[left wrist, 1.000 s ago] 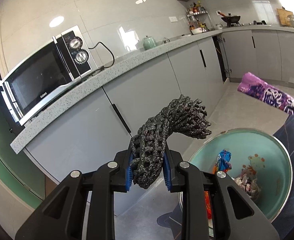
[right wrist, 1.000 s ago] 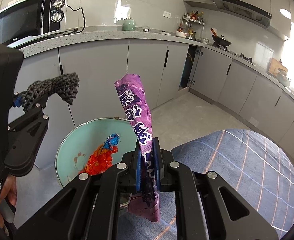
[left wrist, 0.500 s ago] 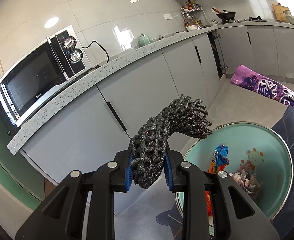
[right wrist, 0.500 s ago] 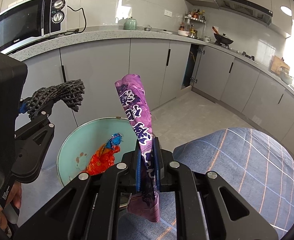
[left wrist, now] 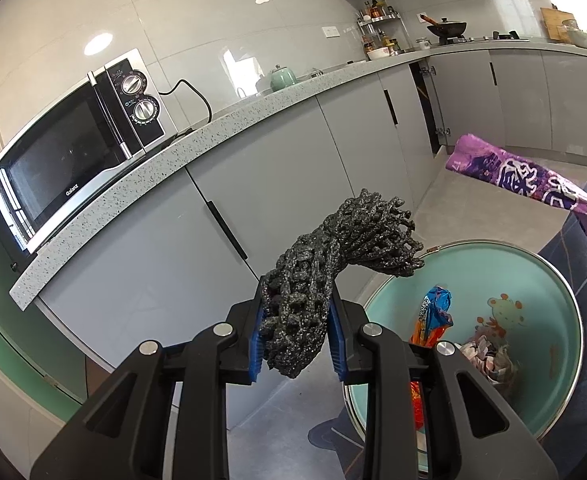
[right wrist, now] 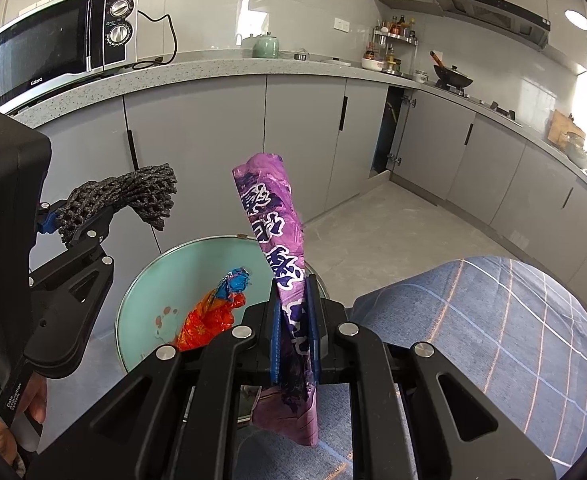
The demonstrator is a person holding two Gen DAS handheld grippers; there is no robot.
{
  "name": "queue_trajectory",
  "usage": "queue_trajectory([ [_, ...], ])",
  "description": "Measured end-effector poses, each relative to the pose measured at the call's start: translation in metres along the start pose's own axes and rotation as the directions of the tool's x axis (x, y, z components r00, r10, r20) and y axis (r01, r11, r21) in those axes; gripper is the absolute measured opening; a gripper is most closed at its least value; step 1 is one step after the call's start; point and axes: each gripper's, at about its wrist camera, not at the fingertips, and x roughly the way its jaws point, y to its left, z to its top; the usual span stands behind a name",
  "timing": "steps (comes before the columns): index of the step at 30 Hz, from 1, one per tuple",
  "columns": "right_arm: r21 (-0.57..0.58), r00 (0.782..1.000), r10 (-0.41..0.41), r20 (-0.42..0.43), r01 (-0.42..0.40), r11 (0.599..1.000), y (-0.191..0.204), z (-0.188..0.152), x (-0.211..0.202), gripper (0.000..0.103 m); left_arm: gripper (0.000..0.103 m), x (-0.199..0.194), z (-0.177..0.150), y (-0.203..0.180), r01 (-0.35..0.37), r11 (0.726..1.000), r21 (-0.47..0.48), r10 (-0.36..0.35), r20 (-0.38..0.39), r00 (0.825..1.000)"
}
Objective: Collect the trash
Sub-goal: 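Carry the black scrubber and purple bag over the teal bin and open both tools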
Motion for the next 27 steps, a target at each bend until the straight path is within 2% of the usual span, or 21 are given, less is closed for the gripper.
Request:
queue_trajectory([
  [6,-0.001,1.000,0.018,0.006,-0.018,1.000,0.000,0.000,0.003,0.012,0.029,0.000,-0.001,-0.003,0.011,1.000,0.006,-0.011,-0.002,1.000],
  [7,0.003,1.000,0.025,0.011,-0.025,1.000,-0.001,0.000,0.003,0.015,0.030,0.000,-0.001,-0.004,0.013,1.000,0.008,-0.013,-0.003,1.000],
  [8,0.010,0.999,0.025,0.020,-0.025,1.000,-0.002,-0.001,0.003,0.020,0.034,0.000,-0.002,-0.005,0.018,1.000,0.014,-0.017,-0.004,1.000],
  [9,0.013,0.999,0.026,0.020,-0.026,1.000,-0.003,-0.001,0.003,0.028,0.043,0.001,-0.001,-0.005,0.020,1.000,0.016,-0.020,-0.006,1.000],
  [11,0.019,0.999,0.030,0.015,-0.031,0.999,-0.004,-0.002,0.004,0.031,0.045,0.000,-0.002,-0.007,0.028,0.999,0.022,-0.028,-0.003,1.000],
  [12,0.023,0.999,0.034,0.018,-0.034,0.999,-0.006,-0.003,0.004,0.038,0.048,0.000,-0.002,-0.010,0.035,0.999,0.030,-0.034,-0.007,0.999],
  [14,0.028,0.999,0.024,0.022,-0.024,0.999,-0.008,-0.003,0.002,0.040,0.056,0.000,-0.003,-0.011,0.037,0.999,0.027,-0.037,-0.007,0.999],
  [16,0.040,0.999,0.023,0.027,-0.024,0.999,-0.011,-0.004,-0.001,0.042,0.059,0.000,-0.004,-0.012,0.033,0.999,0.034,-0.033,-0.005,0.999],
  [17,0.048,0.999,0.016,0.036,-0.017,0.999,-0.014,-0.004,-0.003,0.043,0.066,-0.001,-0.004,-0.012,0.034,0.999,0.034,-0.033,-0.005,0.999],
  [21,0.078,0.998,-0.006,0.065,0.000,0.997,-0.021,-0.006,-0.013,0.061,0.087,-0.008,-0.006,-0.009,0.017,1.000,0.027,-0.017,0.008,1.000],
  [27,0.108,0.995,-0.005,0.099,-0.006,0.994,-0.024,-0.012,-0.039,0.063,0.091,-0.027,-0.015,0.013,-0.012,0.999,-0.033,0.013,0.024,1.000],
])
